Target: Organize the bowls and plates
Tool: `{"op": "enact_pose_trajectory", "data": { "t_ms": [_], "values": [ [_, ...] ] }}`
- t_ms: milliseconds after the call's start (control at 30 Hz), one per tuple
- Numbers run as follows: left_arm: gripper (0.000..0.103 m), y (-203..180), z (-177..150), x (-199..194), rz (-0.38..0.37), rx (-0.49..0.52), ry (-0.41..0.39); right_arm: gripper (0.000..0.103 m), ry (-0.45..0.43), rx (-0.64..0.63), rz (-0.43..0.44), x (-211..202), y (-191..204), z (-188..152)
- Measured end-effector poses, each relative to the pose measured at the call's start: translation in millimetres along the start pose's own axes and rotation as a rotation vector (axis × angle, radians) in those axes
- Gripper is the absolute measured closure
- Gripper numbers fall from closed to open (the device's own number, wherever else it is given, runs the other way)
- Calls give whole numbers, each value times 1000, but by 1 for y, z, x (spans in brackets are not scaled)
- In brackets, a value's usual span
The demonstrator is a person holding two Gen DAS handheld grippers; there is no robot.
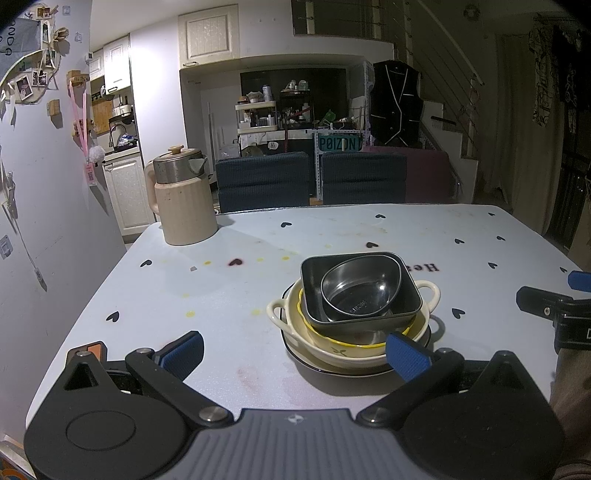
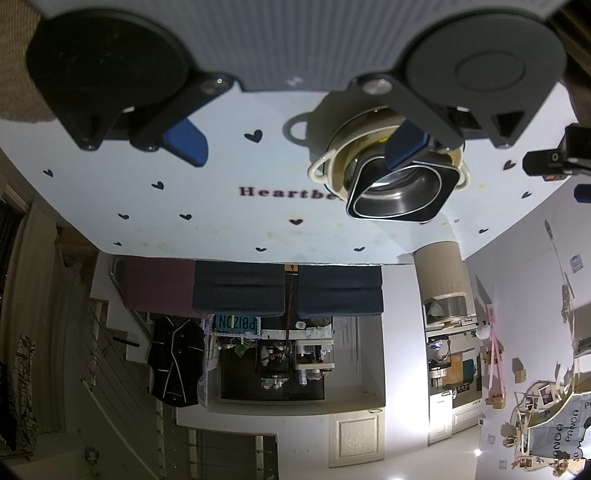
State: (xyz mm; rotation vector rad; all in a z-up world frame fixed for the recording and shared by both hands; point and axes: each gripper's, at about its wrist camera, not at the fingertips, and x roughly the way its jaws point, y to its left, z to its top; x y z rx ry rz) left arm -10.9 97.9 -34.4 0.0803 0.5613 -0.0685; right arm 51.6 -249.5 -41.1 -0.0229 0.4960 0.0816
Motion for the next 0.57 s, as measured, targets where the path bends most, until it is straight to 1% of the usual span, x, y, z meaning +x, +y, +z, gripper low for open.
{"op": "enact_pose_trajectory", "data": {
  "t_ms": [567],
  "values": [
    [0, 5, -3, 3, 12, 0, -2, 0, 2, -1, 0, 0, -1, -2]
  ]
}}
